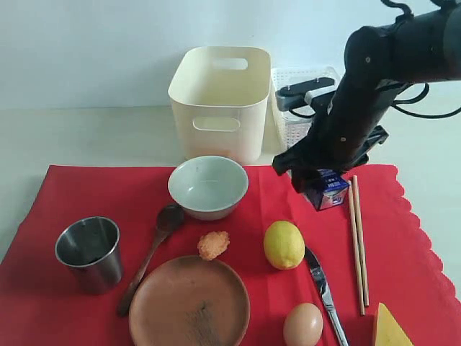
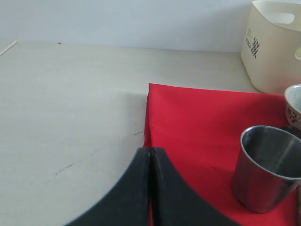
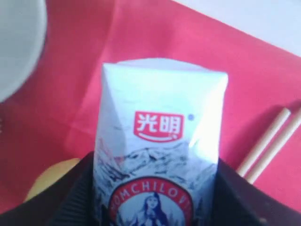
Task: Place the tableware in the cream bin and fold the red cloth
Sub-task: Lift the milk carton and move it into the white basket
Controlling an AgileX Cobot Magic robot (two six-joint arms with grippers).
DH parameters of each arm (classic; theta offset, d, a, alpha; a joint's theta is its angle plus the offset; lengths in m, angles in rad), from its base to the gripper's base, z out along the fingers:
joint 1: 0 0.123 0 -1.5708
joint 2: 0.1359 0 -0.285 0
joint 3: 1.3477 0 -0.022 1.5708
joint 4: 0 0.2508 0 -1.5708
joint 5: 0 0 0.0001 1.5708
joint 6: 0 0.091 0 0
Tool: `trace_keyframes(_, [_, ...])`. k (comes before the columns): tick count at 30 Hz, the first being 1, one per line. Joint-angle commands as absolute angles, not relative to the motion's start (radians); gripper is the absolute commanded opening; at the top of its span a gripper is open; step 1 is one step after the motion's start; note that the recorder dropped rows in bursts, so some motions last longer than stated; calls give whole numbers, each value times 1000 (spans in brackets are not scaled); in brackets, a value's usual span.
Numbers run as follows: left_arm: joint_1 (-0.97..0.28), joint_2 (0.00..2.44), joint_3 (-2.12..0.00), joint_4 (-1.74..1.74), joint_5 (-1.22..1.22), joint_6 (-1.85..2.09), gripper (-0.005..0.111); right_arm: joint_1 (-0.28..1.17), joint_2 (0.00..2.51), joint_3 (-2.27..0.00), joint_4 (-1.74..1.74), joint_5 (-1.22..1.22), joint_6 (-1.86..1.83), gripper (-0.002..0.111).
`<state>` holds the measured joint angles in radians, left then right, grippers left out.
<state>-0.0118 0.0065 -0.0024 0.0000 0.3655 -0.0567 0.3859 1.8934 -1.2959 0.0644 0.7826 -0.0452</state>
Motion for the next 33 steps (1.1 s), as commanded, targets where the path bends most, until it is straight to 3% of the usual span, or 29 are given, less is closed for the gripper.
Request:
trace_keyframes(1, [-11,0,0,-6,354,-61,0,384,1842,-1302,238,742,-188,0])
trace_keyframes(10, [-11,0,0,-6,354,-61,0,384,1826,-1275,656,684,-585,0])
trace_keyframes(21, [-11,0,0,-6,354,-61,0,379,1786,-1241,639,486,-602,0])
trace_keyframes(33, [-11,0,0,-6,354,-61,0,191,1841,-1344,638,166,-598,0])
